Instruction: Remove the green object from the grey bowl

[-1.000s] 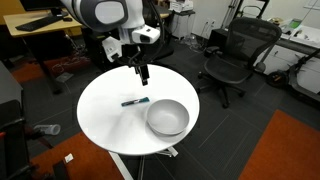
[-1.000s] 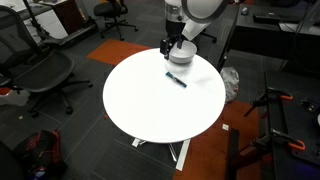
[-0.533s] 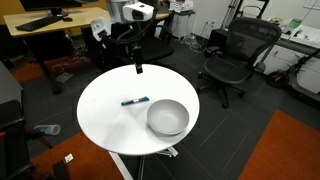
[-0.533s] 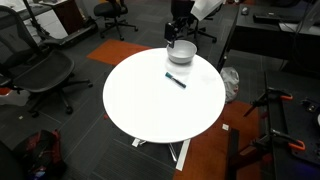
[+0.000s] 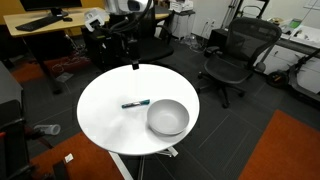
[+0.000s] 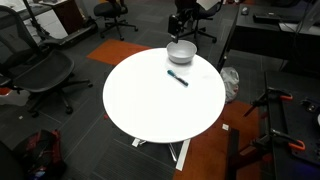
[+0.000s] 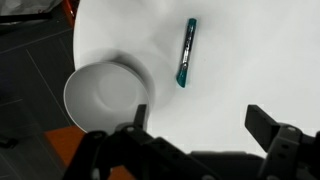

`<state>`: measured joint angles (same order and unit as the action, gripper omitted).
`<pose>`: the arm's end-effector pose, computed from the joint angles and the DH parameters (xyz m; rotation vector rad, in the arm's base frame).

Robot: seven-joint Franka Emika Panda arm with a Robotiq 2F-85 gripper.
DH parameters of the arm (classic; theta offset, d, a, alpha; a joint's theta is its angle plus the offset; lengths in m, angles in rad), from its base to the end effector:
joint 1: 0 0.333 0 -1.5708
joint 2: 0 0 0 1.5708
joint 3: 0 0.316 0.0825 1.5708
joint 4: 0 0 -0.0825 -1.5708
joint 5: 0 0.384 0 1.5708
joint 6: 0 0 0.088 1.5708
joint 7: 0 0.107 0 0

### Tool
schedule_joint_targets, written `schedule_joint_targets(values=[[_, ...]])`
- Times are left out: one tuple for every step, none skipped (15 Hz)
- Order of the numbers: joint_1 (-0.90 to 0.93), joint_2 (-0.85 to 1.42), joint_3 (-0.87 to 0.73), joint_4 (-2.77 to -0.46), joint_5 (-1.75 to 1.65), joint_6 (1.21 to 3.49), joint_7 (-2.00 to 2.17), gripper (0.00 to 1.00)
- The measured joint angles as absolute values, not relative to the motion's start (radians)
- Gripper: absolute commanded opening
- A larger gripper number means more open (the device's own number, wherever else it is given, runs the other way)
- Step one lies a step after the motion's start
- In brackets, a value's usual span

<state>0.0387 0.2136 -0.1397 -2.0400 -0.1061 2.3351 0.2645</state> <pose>0.5911 -0.0593 0.3479 3.0046 -0.4400 0.1387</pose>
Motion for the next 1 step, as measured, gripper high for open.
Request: schedule_joint_targets(values=[[0.039, 0.214, -0.140, -2.041, -0.106, 2.335, 0.264, 1.00]])
